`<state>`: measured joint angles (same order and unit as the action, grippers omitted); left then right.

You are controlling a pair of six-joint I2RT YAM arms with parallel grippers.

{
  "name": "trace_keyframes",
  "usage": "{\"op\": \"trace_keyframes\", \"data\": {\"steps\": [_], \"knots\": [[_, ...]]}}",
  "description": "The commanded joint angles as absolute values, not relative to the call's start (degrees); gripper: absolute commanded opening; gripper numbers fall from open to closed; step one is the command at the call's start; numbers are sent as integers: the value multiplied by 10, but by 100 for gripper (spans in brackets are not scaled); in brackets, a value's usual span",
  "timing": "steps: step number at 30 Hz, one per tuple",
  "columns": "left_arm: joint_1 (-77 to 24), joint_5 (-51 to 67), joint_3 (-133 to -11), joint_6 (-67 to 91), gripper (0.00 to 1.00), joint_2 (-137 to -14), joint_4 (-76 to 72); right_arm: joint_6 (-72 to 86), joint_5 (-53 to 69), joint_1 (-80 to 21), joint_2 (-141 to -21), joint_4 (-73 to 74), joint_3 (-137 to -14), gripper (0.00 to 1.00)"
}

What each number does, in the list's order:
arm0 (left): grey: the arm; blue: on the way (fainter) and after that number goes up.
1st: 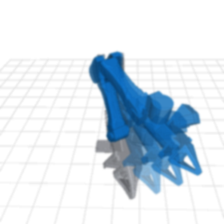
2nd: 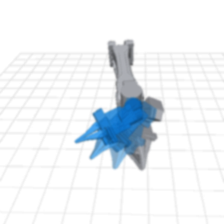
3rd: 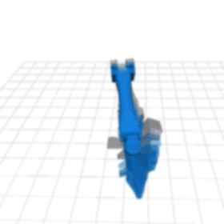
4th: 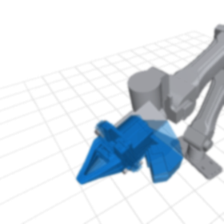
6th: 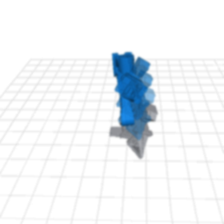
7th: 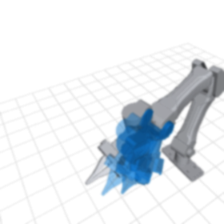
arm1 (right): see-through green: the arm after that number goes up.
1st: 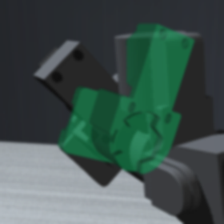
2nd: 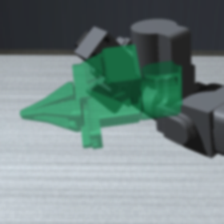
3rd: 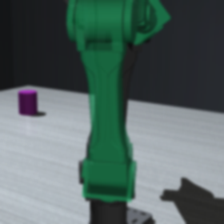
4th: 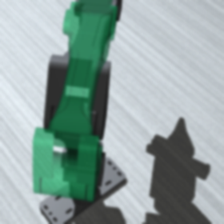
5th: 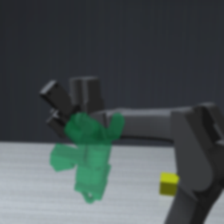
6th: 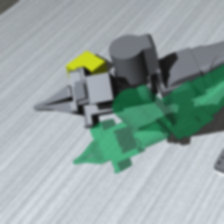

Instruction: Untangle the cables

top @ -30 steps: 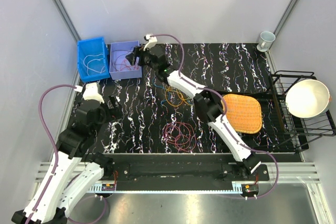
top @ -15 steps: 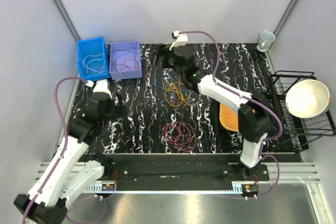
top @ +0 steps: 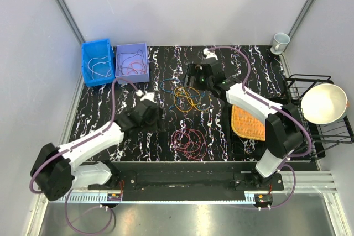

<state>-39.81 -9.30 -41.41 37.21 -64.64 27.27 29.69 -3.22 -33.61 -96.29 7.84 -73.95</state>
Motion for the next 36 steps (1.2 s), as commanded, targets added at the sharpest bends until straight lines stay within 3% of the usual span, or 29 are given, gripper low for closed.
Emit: {"op": "trace_keyframes", "data": {"steps": [1, 15, 22, 29, 31, 32, 36], "knots": [[-448, -91, -408, 431, 75, -684, 197, 317, 24, -318, -938, 100, -729, 96], [-528, -105, -456, 470, 68, -822, 185, 318, 48, -305, -968, 105, -734, 94], [-550, -109, -477, 475, 60, -866, 176, 323, 61, -302, -974, 105, -735, 93], [-555, -119, -491, 469, 38, -906, 168, 325, 73, -300, -981, 106, -737, 92], [-555, -120, -497, 467, 8, -913, 168, 324, 73, -301, -982, 108, -736, 92], [-555, -124, -500, 468, 0, -915, 175, 323, 74, -301, -982, 107, -736, 92], [-555, -156, -526, 448, 0, -885, 222, 324, 76, -300, -984, 107, -737, 92]]}}
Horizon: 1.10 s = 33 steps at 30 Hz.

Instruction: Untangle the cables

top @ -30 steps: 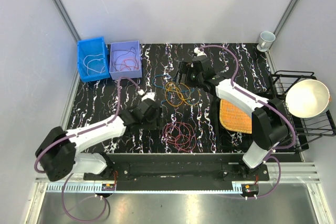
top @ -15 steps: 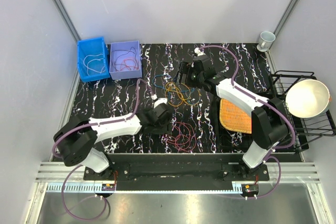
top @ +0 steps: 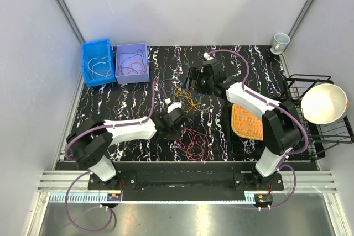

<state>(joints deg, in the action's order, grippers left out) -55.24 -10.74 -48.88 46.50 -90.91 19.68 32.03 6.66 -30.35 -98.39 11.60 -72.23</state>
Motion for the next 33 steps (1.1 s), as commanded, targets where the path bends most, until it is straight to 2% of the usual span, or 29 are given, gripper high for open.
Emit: {"op": "trace_keyframes", "data": {"steps": [1, 7, 12, 17, 21, 26, 33], "knots": [[-555, -168, -550, 433, 0, -874, 240, 324, 74, -299, -983, 107, -738, 92], [-555, -259, -673, 367, 0, -772, 390, 325, 69, -296, -980, 107, -737, 92], [-555, -290, -725, 345, 0, -708, 433, 325, 72, -297, -982, 107, -737, 91], [-553, -266, -688, 368, 0, -666, 434, 328, 74, -296, -985, 107, -738, 91], [-554, -262, -612, 401, 0, -662, 420, 330, 77, -296, -992, 107, -741, 91], [-553, -229, -535, 411, 0, -671, 337, 330, 83, -296, -1000, 107, -744, 91], [-513, -231, -576, 352, 2, -748, 277, 334, 86, -296, -1002, 107, -744, 90]]}}
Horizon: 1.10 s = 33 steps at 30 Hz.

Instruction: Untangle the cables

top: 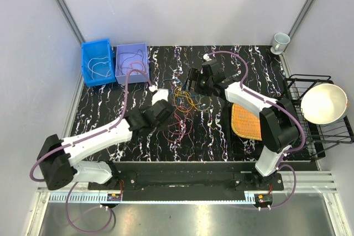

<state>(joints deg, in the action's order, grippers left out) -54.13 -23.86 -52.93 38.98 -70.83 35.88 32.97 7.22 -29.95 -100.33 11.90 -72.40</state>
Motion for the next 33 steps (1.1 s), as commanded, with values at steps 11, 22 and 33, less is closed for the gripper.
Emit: {"op": "trace_keyframes", "data": {"steps": [11, 22, 33], "knots": [[-396, -152, -645, 286, 63, -876, 206, 333, 82, -292, -995, 113, -744, 90], [-444, -163, -575, 364, 99, -790, 285, 338, 83, -287, -1005, 114, -747, 90], [-514, -207, -497, 439, 99, -833, 196, 343, 89, -285, -1015, 116, -751, 89]]}}
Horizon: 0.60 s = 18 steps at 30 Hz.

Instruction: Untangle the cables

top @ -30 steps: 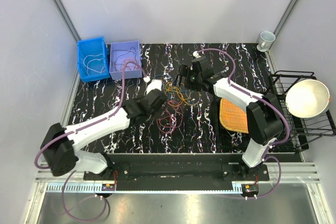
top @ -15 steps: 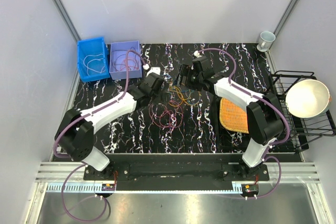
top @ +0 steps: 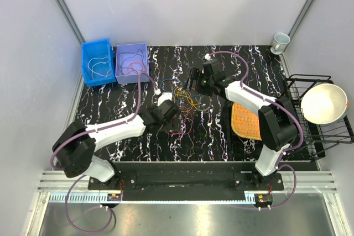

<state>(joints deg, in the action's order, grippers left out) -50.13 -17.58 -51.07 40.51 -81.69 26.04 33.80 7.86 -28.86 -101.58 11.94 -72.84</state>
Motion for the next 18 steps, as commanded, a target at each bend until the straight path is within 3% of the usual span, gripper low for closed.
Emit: {"op": "trace_keyframes", "data": {"steps": [1, 10, 18], "knots": [[-517, -209, -498, 441, 99, -839, 193, 343, 87, -284, -1015, 114, -751, 90], [-548, -232, -563, 434, 99, -920, 185, 344, 91, -283, -1019, 115, -750, 89], [-555, -241, -610, 421, 88, -984, 195, 345, 92, -282, -1020, 114, -748, 89]]}}
